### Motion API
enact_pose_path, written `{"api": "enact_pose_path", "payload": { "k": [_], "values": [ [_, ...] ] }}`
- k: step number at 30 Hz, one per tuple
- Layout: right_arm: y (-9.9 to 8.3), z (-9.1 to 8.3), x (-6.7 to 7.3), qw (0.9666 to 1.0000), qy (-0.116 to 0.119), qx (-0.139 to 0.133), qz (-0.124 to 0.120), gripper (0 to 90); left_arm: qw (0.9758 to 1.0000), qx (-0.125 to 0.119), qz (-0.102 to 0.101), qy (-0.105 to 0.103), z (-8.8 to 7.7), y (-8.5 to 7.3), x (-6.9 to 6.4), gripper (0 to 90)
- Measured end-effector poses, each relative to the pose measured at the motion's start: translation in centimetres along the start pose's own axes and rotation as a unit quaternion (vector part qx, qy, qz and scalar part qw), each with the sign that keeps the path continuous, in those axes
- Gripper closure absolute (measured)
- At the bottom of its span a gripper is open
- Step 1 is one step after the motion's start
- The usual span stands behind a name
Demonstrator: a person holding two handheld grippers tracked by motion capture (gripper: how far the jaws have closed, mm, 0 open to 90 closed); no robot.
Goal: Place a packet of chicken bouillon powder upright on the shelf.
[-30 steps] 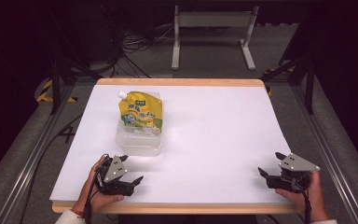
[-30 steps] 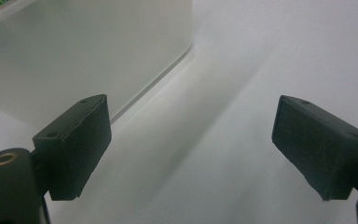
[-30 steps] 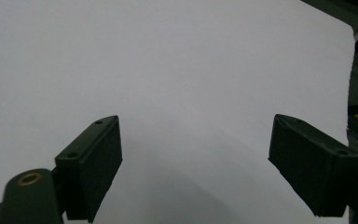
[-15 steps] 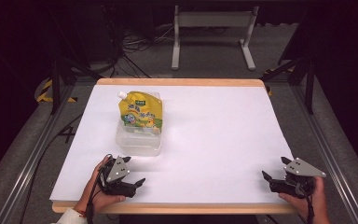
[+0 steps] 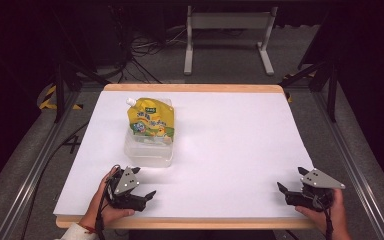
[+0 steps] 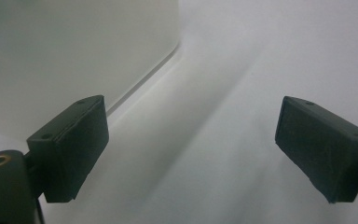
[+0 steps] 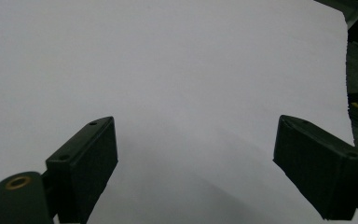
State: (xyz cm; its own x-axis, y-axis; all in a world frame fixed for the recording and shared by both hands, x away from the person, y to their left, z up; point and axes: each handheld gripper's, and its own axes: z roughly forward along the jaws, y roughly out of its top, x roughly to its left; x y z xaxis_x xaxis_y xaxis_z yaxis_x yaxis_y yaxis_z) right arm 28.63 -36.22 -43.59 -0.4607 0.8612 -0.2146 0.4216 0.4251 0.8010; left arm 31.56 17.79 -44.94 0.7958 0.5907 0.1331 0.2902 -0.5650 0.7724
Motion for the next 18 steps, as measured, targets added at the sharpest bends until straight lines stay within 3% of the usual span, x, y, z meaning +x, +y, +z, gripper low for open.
{"api": "enact_pose_path", "payload": {
  "k": [18],
  "values": [
    [-0.12, -0.47, 0.03, 0.9998, -0.001, -0.014, 0.015, 14.2, 0.9999, -0.007, -0.004, -0.012, 0.41, 0.5, 0.2, 9.8]
  ]
}}
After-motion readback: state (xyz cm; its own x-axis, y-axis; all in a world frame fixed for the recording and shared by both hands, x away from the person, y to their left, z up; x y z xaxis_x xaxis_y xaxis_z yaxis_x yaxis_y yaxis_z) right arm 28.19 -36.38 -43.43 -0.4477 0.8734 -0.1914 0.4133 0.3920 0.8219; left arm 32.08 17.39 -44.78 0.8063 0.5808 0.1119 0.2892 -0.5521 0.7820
